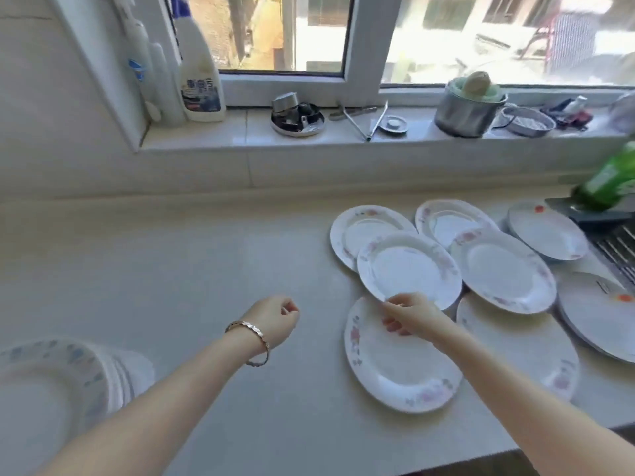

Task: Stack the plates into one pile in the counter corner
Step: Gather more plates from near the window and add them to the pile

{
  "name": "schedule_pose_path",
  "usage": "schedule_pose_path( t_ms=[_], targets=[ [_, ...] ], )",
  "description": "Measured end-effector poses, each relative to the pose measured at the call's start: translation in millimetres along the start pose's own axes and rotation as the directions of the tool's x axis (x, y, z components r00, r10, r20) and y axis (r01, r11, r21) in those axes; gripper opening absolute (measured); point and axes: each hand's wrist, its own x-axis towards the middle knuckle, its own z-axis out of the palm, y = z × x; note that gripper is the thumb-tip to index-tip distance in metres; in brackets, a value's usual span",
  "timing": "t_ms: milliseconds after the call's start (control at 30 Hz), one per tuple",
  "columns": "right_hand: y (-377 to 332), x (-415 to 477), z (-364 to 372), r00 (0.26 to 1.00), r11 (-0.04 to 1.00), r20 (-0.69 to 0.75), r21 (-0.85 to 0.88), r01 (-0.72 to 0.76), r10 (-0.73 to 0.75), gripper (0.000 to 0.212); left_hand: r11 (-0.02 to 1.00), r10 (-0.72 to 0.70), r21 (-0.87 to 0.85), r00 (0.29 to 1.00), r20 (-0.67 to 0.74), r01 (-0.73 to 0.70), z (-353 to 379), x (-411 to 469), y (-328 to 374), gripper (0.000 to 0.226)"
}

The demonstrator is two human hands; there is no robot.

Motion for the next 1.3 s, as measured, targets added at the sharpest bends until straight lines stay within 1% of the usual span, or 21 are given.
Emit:
schedule_pose_path(
  t_ms=[67,133,200,233,333,400,433,533,633,700,733,800,867,933,967,1000,1033,1133,1167,1233,1300],
  targets=[
    [28,18,-37,0.992,0.996,-0.105,0.068,-0.064,0.071,0.02,0.996,-0.022,-0.089,0.999,0.025,0.024,29,20,24,0.026],
    [52,35,-67,0.961,0.975,-0.208,0.166,-0.15,0.183,0.032,0.988,-0.059,-0.139,0.997,0.049,0.065,54,37,41,0.026],
    [70,49,-87,0.914,0.931,-0.257,0.274,-0.243,0.314,0.036,0.984,-0.092,-0.146,0.994,0.059,0.1,70,49,53,0.026],
    [77,56,-94,0.899,0.904,-0.252,0.332,-0.268,0.359,0.036,0.983,-0.108,-0.145,0.993,0.052,0.115,75,54,58,0.027],
    [93,77,-102,0.896,0.82,-0.149,0.488,-0.3,0.417,0.03,0.969,-0.174,-0.177,0.985,0.012,0.173,84,65,70,0.026],
    [92,87,-103,0.928,0.725,-0.029,0.633,-0.272,0.373,0.018,0.945,-0.23,-0.241,0.973,-0.02,0.219,86,73,76,0.024],
    [93,92,-103,0.935,0.665,0.021,0.698,-0.267,0.353,0.019,0.93,-0.263,-0.275,0.964,-0.031,0.244,87,75,78,0.025],
    [95,107,-101,0.942,0.49,0.113,0.831,-0.263,0.315,0.042,0.887,-0.337,-0.358,0.939,-0.07,0.292,89,85,82,0.02],
    [89,112,-97,0.95,0.414,0.135,0.876,-0.248,0.282,0.05,0.838,-0.395,-0.441,0.915,-0.083,0.322,90,93,86,0.016],
    [85,116,-97,0.933,0.417,0.047,0.885,-0.205,0.357,0.048,0.77,-0.453,-0.534,0.889,-0.07,0.351,91,104,88,0.017],
    [87,119,-97,0.915,0.417,0.014,0.887,-0.197,0.403,0.047,0.715,-0.497,-0.59,0.866,-0.052,0.375,92,111,89,0.02],
    [88,122,-97,0.89,0.392,0.002,0.898,-0.202,0.455,0.047,0.58,-0.561,-0.708,0.828,0.011,0.403,93,127,94,0.034],
    [86,125,-101,0.888,0.361,-0.005,0.915,-0.182,0.46,0.045,0.451,-0.584,-0.792,0.807,0.087,0.412,97,143,100,0.04],
    [80,128,-110,0.896,0.333,-0.011,0.93,-0.154,0.445,0.043,0.363,-0.577,-0.839,0.804,0.139,0.406,99,155,114,0.032],
    [77,131,-115,0.897,0.328,-0.024,0.935,-0.136,0.442,0.044,0.328,-0.59,-0.863,0.797,0.131,0.385,101,163,120,0.02],
    [73,133,-121,0.897,0.338,-0.051,0.934,-0.112,0.439,0.043,0.288,-0.612,-0.885,0.781,0.124,0.365,103,172,126,0.016],
    [69,134,-128,0.896,0.356,-0.082,0.93,-0.088,0.436,0.042,0.262,-0.631,-0.902,0.768,0.109,0.344,107,179,129,0.021],
    [64,135,-142,0.901,0.397,-0.161,0.918,-0.014,0.403,0.041,0.28,-0.675,-0.913,0.737,0.034,0.298,114,192,136,0.007],
    [64,133,-144,0.902,0.406,-0.171,0.914,-0.005,0.397,0.041,0.305,-0.677,-0.909,0.736,0.003,0.284,115,194,138,0.008],
    [66,132,-147,0.904,0.419,-0.175,0.908,-0.005,0.391,0.041,0.375,-0.667,-0.89,0.742,-0.066,0.259,112,192,145,0.024],
    [66,130,-146,0.905,0.411,-0.172,0.912,-0.003,0.388,0.042,0.425,-0.675,-0.876,0.724,-0.14,0.228,106,192,149,0.036]
  ],
)
